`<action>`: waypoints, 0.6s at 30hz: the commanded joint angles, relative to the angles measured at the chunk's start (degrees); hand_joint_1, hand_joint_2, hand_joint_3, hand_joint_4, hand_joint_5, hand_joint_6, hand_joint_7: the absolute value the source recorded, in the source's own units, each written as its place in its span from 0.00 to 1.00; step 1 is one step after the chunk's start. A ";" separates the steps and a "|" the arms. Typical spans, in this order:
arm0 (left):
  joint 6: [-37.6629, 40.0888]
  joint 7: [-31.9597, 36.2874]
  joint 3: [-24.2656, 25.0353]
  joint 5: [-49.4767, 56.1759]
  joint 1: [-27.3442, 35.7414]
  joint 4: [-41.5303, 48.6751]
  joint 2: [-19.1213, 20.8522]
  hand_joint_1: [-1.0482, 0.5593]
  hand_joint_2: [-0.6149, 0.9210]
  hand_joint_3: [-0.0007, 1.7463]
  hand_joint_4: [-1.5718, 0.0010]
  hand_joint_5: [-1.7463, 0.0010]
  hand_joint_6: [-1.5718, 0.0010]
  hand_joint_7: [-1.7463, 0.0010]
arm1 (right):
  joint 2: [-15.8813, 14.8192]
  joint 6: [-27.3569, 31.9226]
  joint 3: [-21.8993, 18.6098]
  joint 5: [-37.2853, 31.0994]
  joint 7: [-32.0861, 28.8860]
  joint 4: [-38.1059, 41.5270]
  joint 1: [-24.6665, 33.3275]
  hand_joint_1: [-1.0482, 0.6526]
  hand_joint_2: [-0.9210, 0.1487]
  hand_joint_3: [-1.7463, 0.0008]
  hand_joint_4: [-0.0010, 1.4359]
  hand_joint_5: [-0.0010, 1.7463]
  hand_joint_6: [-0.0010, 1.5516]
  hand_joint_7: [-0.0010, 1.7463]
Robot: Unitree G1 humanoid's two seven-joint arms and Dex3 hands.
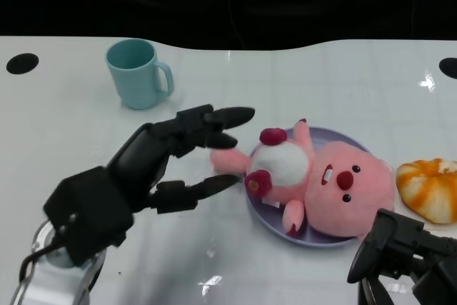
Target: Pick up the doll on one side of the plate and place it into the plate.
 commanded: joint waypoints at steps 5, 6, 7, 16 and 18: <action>4.24 3.21 4.20 -6.10 6.14 -7.10 -2.11 0.60 0.70 0.72 0.58 0.29 0.55 0.48 | -0.77 0.47 -0.59 0.72 0.07 -0.28 0.02 0.49 0.47 0.20 0.49 1.00 0.39 0.88; 5.28 3.71 4.44 -6.67 6.96 -8.07 -2.51 0.61 0.71 0.72 0.57 0.27 0.54 0.45 | -0.78 0.42 -0.58 0.63 0.05 -0.27 0.01 0.50 0.47 0.20 0.48 1.00 0.39 0.88; 6.31 4.38 4.57 -7.03 8.05 -9.28 -2.90 0.61 0.72 0.72 0.56 0.25 0.54 0.42 | -0.78 0.44 -0.57 0.60 0.02 -0.31 0.03 0.50 0.46 0.20 0.48 1.00 0.39 0.88; 20.39 7.28 4.88 -14.82 16.84 -21.02 -4.88 0.59 0.71 0.79 0.57 0.05 0.58 0.21 | -0.62 0.77 -0.45 0.86 -0.04 -0.27 -0.05 0.50 0.46 0.20 0.48 1.00 0.39 0.87; 24.72 7.97 5.01 -17.05 19.13 -24.28 -4.69 0.58 0.71 0.79 0.56 0.03 0.58 0.19 | -0.63 0.38 -0.46 0.69 -0.01 -0.09 -0.09 0.49 0.46 0.20 0.48 1.00 0.39 0.87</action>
